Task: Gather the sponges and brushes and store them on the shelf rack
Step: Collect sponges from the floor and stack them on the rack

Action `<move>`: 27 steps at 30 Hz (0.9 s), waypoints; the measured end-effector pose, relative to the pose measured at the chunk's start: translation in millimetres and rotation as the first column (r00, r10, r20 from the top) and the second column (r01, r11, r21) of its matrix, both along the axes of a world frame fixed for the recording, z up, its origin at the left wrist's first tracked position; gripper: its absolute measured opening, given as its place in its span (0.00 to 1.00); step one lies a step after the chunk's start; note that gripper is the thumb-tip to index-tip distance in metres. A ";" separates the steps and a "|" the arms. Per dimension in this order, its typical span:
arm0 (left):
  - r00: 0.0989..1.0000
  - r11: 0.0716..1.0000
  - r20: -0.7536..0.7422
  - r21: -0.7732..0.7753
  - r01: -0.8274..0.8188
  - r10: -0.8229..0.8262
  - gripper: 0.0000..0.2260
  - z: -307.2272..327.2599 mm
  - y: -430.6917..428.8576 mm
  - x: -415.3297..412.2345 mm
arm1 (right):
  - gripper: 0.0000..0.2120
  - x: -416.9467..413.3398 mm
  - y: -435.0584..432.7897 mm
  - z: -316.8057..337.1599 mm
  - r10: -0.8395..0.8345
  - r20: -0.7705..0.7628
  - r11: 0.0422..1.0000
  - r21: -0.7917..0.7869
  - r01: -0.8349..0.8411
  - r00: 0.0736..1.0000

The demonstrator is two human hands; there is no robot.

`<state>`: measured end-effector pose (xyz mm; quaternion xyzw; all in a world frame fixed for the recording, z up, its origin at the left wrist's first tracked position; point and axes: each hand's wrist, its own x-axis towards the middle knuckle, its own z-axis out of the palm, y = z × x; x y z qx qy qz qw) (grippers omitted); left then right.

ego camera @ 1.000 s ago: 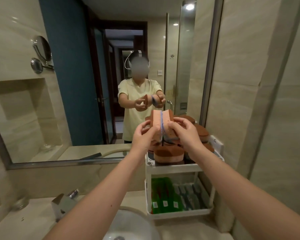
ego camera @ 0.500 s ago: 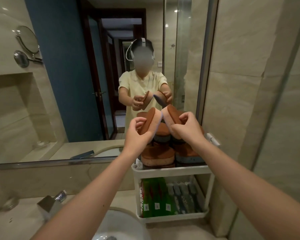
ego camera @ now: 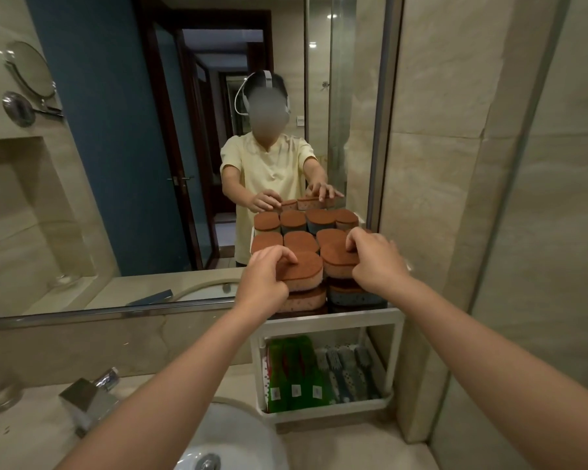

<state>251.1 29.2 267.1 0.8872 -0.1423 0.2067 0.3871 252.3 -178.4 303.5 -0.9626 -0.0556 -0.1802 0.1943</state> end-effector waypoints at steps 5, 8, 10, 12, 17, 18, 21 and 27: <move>0.998 0.998 0.043 0.049 -0.041 0.039 0.25 -7.4 -1.8 1.4 | 0.20 -1.6 -2.2 -10.7 -0.035 -0.006 0.999 -0.014 0.035 0.999; 0.996 0.996 0.083 0.079 -0.040 0.033 0.25 -10.4 -3.6 1.8 | 0.20 -0.7 -2.7 -18.1 -0.016 0.018 0.999 -0.052 0.017 1.000; 0.994 0.994 0.093 0.091 -0.061 0.052 0.24 -13.5 -4.3 2.1 | 0.20 -0.5 -2.3 -20.7 -0.014 0.014 0.999 -0.049 0.015 1.000; 0.993 0.991 0.090 0.106 -0.083 0.074 0.22 -17.6 -4.9 3.0 | 0.20 -0.7 -1.7 -22.7 -0.012 0.007 0.998 -0.063 0.012 1.000; 0.992 0.990 0.099 0.116 -0.087 0.075 0.20 -19.0 -3.4 1.0 | 0.16 -3.4 2.3 -19.8 -0.014 0.030 1.000 -0.019 0.015 0.999; 0.992 0.992 0.104 0.102 -0.077 0.066 0.20 -18.1 -1.8 -0.7 | 0.16 -3.9 4.1 -18.5 -0.009 0.082 1.000 0.012 0.008 0.997; 0.989 0.998 0.138 0.017 -0.059 0.056 0.23 -15.5 5.3 -9.4 | 0.16 -8.3 17.9 -15.3 0.055 0.250 0.987 0.134 -0.090 0.967; 0.966 0.946 0.177 -0.298 -0.129 0.188 0.22 -22.4 43.7 -36.2 | 0.18 -19.9 85.6 -15.2 0.294 0.308 0.876 0.291 -0.384 0.905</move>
